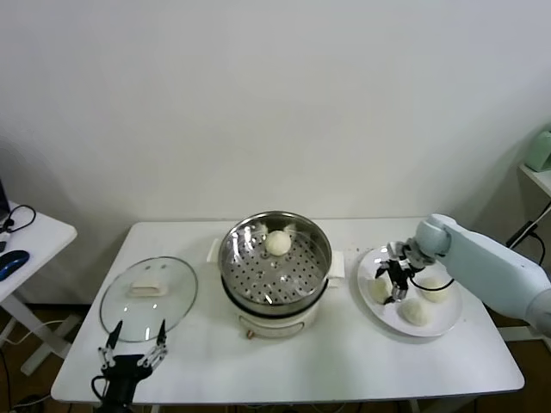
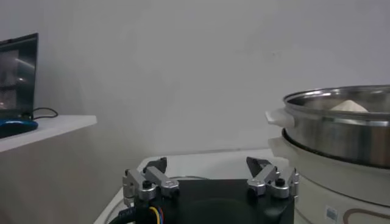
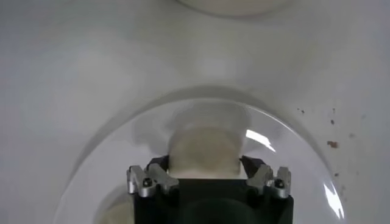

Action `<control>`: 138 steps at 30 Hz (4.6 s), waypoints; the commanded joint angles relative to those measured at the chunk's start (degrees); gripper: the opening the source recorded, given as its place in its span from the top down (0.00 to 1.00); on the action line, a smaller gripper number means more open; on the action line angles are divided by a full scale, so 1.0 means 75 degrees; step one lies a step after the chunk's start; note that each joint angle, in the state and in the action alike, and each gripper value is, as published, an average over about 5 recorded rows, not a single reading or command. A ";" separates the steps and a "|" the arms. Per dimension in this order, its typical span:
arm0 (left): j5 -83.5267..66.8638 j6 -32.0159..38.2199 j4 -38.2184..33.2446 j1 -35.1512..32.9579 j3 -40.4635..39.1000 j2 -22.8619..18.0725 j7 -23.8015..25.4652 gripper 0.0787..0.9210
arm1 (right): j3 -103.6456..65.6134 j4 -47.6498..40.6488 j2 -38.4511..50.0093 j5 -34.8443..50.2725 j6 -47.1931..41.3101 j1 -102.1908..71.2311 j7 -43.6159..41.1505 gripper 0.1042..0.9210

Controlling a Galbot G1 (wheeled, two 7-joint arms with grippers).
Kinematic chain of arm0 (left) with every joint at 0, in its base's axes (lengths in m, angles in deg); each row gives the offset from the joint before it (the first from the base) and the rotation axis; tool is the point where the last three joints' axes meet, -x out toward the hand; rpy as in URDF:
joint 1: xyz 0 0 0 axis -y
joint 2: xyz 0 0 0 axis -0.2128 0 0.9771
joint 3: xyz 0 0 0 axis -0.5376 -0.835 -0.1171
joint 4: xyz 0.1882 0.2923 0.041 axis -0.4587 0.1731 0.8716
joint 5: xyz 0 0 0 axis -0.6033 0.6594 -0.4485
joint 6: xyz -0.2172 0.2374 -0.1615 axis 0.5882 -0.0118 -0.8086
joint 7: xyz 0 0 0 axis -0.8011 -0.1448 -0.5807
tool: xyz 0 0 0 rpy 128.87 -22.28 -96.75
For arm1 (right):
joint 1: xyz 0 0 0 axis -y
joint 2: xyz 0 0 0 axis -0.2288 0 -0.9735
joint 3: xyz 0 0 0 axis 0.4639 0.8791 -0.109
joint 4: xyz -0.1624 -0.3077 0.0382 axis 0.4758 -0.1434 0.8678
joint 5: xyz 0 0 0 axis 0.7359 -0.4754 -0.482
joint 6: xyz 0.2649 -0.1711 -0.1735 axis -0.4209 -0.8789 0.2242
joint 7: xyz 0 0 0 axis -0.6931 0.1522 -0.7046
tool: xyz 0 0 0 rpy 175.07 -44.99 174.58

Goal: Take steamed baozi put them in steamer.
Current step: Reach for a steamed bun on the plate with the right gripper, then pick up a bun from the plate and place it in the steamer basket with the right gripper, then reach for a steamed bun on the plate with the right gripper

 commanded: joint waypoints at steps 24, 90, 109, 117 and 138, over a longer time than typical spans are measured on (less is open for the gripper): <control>0.0164 -0.0139 -0.0202 0.0034 -0.0198 -0.0019 -0.0056 0.12 | 0.4961 -0.0014 -0.0329 0.6582 -0.0838 0.6243 -0.0156 0.28; 0.0805 0.0058 -0.0425 -0.0058 -0.0402 -0.0051 0.0040 0.12 | 0.4636 -0.0043 -0.4221 0.6590 -0.1378 0.3771 0.0638 0.31; 0.0826 0.0053 -0.0373 0.0011 -0.0433 -0.0051 0.0036 0.12 | 0.4666 -0.0047 -0.4213 0.6434 -0.1266 0.3720 0.0622 0.16; 0.0779 0.0031 -0.0446 0.0093 -0.0441 -0.0059 -0.0089 0.12 | 0.4536 0.0503 -0.3744 0.6446 -0.1255 0.4129 0.0557 0.12; 0.0589 -0.0456 -0.0784 0.0424 -0.0775 0.0230 -0.0208 0.12 | 0.5154 0.3791 0.1488 0.4052 -0.0652 0.6293 -0.0501 0.12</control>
